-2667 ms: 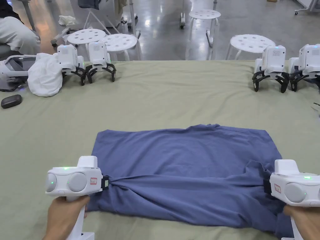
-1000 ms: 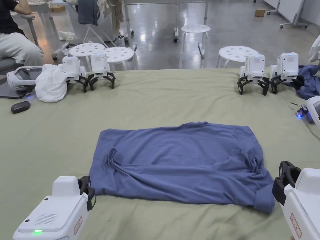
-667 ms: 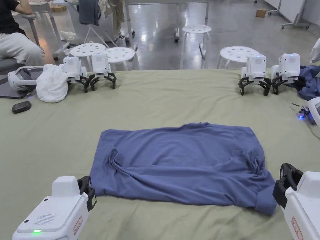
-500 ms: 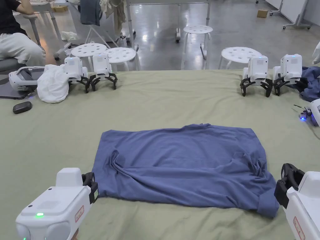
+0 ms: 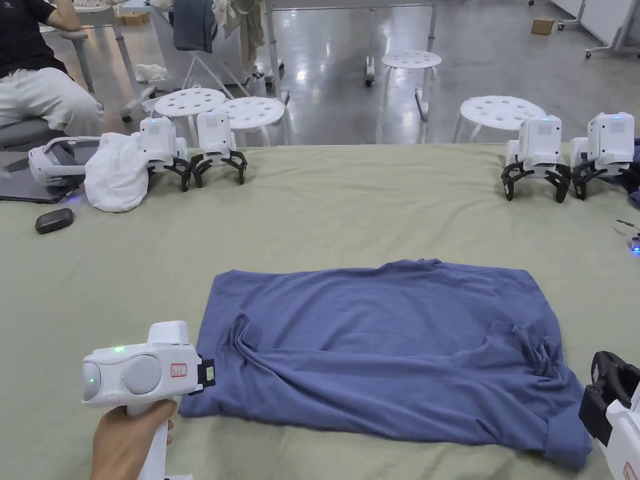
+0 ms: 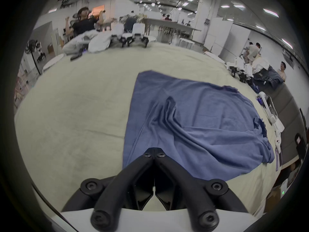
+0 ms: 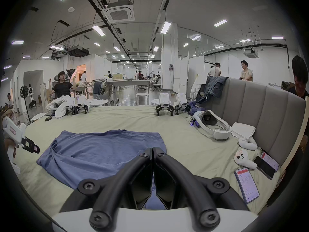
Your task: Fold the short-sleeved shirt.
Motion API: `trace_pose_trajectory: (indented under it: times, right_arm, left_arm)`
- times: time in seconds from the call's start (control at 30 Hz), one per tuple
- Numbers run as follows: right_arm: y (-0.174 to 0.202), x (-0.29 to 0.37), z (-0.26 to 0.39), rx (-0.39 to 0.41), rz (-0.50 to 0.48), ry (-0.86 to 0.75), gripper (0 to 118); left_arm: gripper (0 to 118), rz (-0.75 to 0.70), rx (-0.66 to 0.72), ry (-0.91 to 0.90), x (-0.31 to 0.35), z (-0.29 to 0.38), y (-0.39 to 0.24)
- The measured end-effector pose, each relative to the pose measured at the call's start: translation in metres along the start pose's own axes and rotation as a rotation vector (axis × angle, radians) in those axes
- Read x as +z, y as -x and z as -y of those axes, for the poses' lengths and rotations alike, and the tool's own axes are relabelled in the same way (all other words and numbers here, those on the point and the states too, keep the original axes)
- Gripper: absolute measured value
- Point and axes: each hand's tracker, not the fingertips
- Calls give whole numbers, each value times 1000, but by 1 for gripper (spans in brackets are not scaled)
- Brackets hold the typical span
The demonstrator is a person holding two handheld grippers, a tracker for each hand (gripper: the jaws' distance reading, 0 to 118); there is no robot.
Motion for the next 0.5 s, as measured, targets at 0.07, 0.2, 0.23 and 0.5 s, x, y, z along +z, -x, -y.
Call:
trace_pose_trajectory:
  times: [0.07, 0.2, 0.23, 0.5]
  right_arm:
    - [0, -3, 2, 1, 1, 14, 4]
    - [1, -9, 8, 6, -4, 37, 4]
    - [1, -10, 10, 6, -6, 42, 4]
    - [1, -11, 17, -5, -10, 70, 4]
  left_arm:
    - [35, -3, 26, 56, -10, -3, 5]
    - [75, -65, -19, 85, -19, 6, 7]
    - [84, -81, -29, 86, -20, 9, 6]
    - [78, -95, -13, 131, -31, 15, 9]
